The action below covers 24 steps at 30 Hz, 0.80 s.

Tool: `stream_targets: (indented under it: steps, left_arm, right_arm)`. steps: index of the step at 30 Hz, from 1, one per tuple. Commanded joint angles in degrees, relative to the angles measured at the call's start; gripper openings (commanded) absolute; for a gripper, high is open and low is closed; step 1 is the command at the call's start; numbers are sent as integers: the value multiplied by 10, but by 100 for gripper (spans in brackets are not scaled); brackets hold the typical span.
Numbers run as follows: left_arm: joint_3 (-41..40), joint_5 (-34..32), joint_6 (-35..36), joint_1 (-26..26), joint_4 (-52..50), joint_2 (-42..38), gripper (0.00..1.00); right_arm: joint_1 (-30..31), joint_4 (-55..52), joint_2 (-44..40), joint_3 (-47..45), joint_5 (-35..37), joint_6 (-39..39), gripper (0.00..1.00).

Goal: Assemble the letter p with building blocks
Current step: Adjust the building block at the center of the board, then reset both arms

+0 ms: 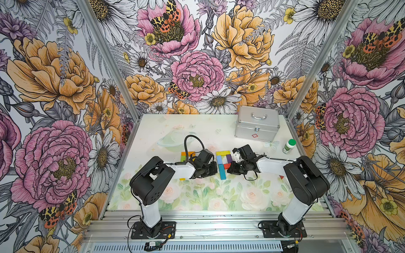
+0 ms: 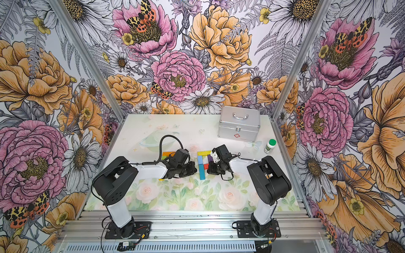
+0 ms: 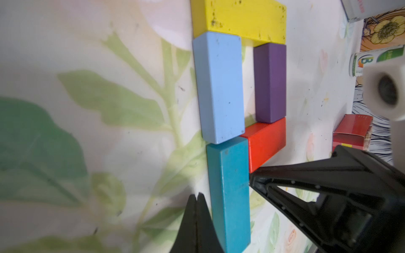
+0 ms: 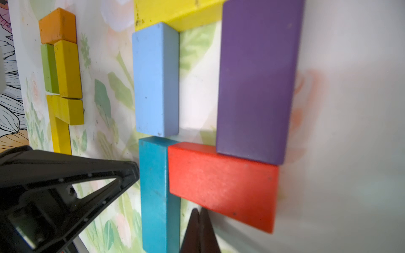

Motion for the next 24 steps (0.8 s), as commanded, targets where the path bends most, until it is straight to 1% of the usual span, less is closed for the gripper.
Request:
stream_targets:
  steps: [1, 2, 3, 4, 5, 6, 7, 8, 9, 10, 13, 15, 16, 18, 19, 21, 23, 24]
  left_arm:
    - [-19, -60, 26, -6, 15, -82, 0]
    - [-24, -78, 35, -9, 13, -105, 0]
    - [-29, -98, 47, -13, 12, -131, 5]
    - [-32, -116, 61, -17, 10, -154, 11]
    - [-35, -129, 74, -19, 7, -173, 19]
    - [-38, -145, 91, -21, 3, -191, 30]
    - [-41, -157, 108, -21, 4, -206, 43]
    - [-46, -169, 123, -19, 7, -219, 61]
    - [-55, -185, 145, -16, 15, -232, 87]
    - [-68, -205, 164, -11, 35, -243, 99]
    - [-90, -234, 218, 20, 72, -265, 99]
    - [-111, -296, 292, 32, 113, -273, 99]
    - [-123, -323, 327, 36, 142, -274, 99]
    - [-144, -356, 400, 53, 210, -275, 99]
    - [-152, -360, 422, 63, 235, -277, 99]
    - [-170, -355, 462, 99, 294, -276, 99]
    - [-189, -351, 474, 145, 327, -277, 99]
    - [-204, -330, 471, 169, 345, -284, 99]
  right_arm:
    - [3, -49, -48, 0, 29, -3, 3]
    - [3, -61, -64, 7, 29, -11, 8]
    - [3, -83, -84, 17, 34, -21, 15]
    - [3, -107, -105, 29, 51, -33, 25]
    - [3, -126, -124, 39, 69, -42, 39]
    - [3, -145, -144, 48, 96, -52, 54]
    - [2, -159, -163, 57, 123, -63, 67]
    - [0, -164, -178, 63, 149, -72, 77]
    - [-3, -163, -198, 65, 180, -80, 91]
    - [-7, -162, -214, 68, 226, -85, 99]
    - [-26, -135, -242, 73, 312, -114, 99]
    - [-51, -108, -243, 75, 352, -132, 99]
    - [-63, -97, -239, 77, 360, -137, 99]
    - [-88, -78, -223, 82, 380, -145, 99]
    - [-99, -69, -215, 84, 384, -149, 99]
    - [-116, -46, -199, 87, 409, -153, 99]
    - [-136, -22, -188, 83, 426, -144, 99]
    - [-146, 1, -187, 75, 435, -138, 99]
